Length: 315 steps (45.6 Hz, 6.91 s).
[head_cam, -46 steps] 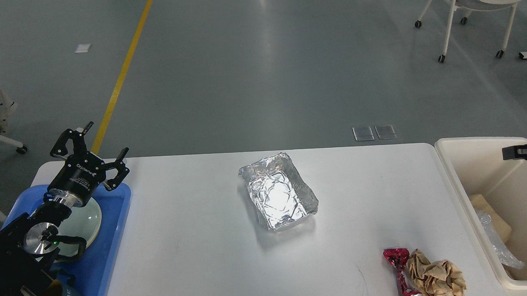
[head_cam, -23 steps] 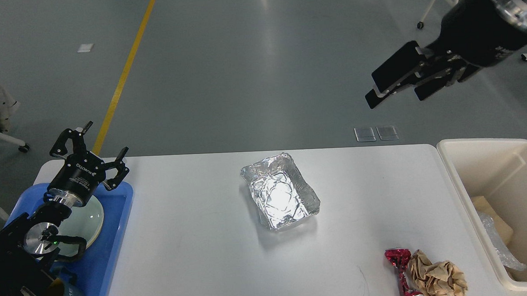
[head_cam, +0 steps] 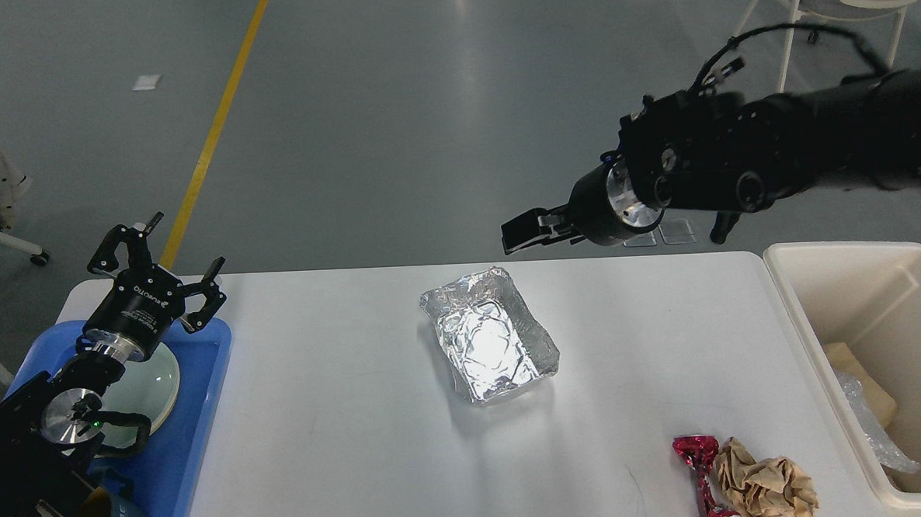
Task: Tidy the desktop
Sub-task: 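Swing the right gripper over to the foil tray on the table, then lower the right gripper and grasp the edge of the foil tray, then lift the foil tray and drop it into the white bin, then move the right gripper down to the brown paper bag near the bin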
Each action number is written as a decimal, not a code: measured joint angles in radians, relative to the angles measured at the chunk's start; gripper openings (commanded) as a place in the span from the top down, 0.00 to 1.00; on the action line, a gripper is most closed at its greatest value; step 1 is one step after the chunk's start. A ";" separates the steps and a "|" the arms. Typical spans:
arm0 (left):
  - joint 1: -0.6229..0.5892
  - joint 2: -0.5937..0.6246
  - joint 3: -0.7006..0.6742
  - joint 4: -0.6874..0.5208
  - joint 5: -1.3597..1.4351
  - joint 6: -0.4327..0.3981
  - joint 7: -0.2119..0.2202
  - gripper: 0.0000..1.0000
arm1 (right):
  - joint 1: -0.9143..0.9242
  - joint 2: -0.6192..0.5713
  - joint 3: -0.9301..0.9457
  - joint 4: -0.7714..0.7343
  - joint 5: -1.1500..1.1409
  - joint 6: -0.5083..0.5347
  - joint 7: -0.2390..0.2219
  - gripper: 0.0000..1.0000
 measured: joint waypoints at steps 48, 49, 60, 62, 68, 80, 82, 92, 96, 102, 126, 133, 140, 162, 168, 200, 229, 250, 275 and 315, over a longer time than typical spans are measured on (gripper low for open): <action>0.000 0.000 0.000 0.000 0.000 0.000 0.000 0.00 | -0.446 0.236 -0.113 -0.418 0.024 -0.221 -0.089 0.00; 0.000 0.000 0.000 0.000 0.000 0.000 0.000 0.00 | -0.448 0.233 -0.113 -0.418 0.024 -0.224 -0.089 0.00; 0.000 0.000 0.000 0.000 0.000 0.000 0.000 0.00 | -0.466 0.213 -0.111 -0.417 0.025 -0.233 -0.086 0.00; 0.000 0.000 0.000 0.000 0.000 0.000 0.000 0.00 | -0.466 0.212 -0.110 -0.417 0.025 -0.233 -0.086 0.00; 0.000 0.000 0.000 0.000 0.000 0.000 0.000 0.00 | -0.472 0.216 -0.109 -0.417 0.026 -0.233 -0.086 0.00; 0.001 -0.001 -0.004 0.000 0.000 0.000 0.000 0.00 | -0.492 0.221 -0.110 -0.424 0.027 -0.233 -0.086 0.00; 0.001 -0.001 -0.005 0.000 0.000 0.000 0.000 0.00 | -0.496 0.223 -0.110 -0.429 0.027 -0.234 -0.086 0.00; 0.001 -0.002 -0.005 0.000 0.000 0.000 0.000 0.00 | -0.577 0.275 -0.117 -0.526 0.039 -0.240 -0.088 0.00; 0.001 -0.002 -0.005 0.000 0.000 0.000 0.000 0.00 | -0.623 0.290 -0.136 -0.596 0.040 -0.234 -0.092 0.00; 0.001 -0.002 -0.005 0.000 0.000 0.000 0.000 0.00 | -0.676 0.289 -0.163 -0.673 0.038 -0.224 -0.094 0.00; 0.000 -0.002 -0.005 0.000 0.000 0.000 -0.003 0.00 | -0.874 0.277 -0.155 -0.859 0.041 -0.250 -0.088 0.00; 0.000 -0.002 -0.005 0.000 0.000 0.000 -0.003 0.00 | -0.913 0.274 -0.131 -0.895 0.043 -0.260 -0.083 0.01; 0.000 -0.002 -0.005 0.000 0.000 0.000 -0.003 0.00 | -0.926 0.272 -0.108 -0.897 0.044 -0.266 -0.083 0.28; 0.000 -0.002 -0.005 0.000 0.000 0.000 -0.003 0.00 | -0.939 0.273 -0.096 -0.886 0.042 -0.297 -0.061 1.00; 0.000 -0.001 -0.005 0.000 0.000 0.000 -0.003 0.00 | -0.934 0.276 -0.098 -0.882 0.042 -0.290 -0.057 1.00; 0.000 -0.001 -0.005 0.000 0.000 0.000 -0.003 0.00 | 0.180 -0.354 -0.106 0.093 -0.031 0.095 -0.037 1.00; 0.000 -0.002 -0.005 0.000 0.000 0.001 -0.005 0.00 | -0.277 -0.740 -0.182 -0.463 -0.403 -0.007 0.040 1.00; 0.000 -0.001 -0.005 0.000 0.000 0.000 -0.005 0.00 | -1.124 -0.542 -0.054 -0.889 0.087 -0.259 0.074 0.00; 0.000 -0.002 -0.005 0.000 0.000 0.002 -0.005 0.00 | -0.642 -0.678 -0.177 -0.587 -0.167 -0.094 0.086 0.00; 0.001 -0.002 -0.005 0.000 0.000 0.002 -0.006 0.00 | 0.598 -0.716 -0.143 0.391 -0.398 0.628 0.072 0.00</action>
